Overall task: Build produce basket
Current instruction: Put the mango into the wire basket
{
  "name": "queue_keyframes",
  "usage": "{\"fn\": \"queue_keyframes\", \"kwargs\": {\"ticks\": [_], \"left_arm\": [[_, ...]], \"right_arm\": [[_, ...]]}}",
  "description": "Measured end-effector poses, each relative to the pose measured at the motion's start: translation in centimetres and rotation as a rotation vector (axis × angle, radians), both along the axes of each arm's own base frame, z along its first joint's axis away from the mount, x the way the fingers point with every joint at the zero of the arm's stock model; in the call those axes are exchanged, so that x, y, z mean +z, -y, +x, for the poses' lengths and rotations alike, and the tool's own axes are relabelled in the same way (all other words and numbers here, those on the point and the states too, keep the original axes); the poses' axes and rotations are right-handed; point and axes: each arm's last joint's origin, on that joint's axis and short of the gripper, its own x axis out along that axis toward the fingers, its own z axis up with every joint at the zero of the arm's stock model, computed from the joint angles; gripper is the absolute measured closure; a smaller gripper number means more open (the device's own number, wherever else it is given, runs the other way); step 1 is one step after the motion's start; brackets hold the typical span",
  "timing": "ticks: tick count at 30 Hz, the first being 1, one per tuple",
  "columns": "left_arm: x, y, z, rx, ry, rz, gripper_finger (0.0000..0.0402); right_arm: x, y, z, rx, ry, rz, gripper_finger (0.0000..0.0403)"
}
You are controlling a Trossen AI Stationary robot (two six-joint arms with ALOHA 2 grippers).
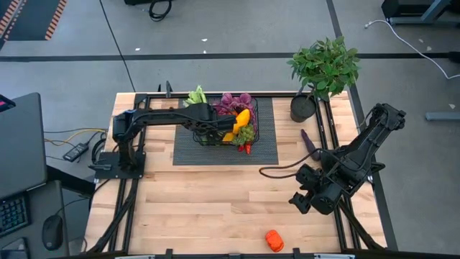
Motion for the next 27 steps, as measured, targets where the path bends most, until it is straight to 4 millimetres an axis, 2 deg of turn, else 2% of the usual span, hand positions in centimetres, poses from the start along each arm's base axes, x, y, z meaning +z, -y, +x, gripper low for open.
{"fn": "queue_keyframes", "kwargs": {"ticks": [11, 20, 27], "left_arm": [[4.5, 1.1, -2.6, -0.180, 0.064, 0.056, 0.0102], [4.5, 0.5, -2.0, -0.339, 0.040, 0.074, 0.0039], [4.6, -0.6, -3.8, -0.322, -0.132, 0.086, 0.0024]], "right_arm": [[0.2, -0.3, 0.2, -0.154, 0.030, 0.099, 0.0032], [0.4, -0.5, 0.5, -0.277, 0.063, 0.191, 0.0032], [-0.4, -1.6, 1.5, -0.319, 0.074, 0.219, 0.0032]]}}
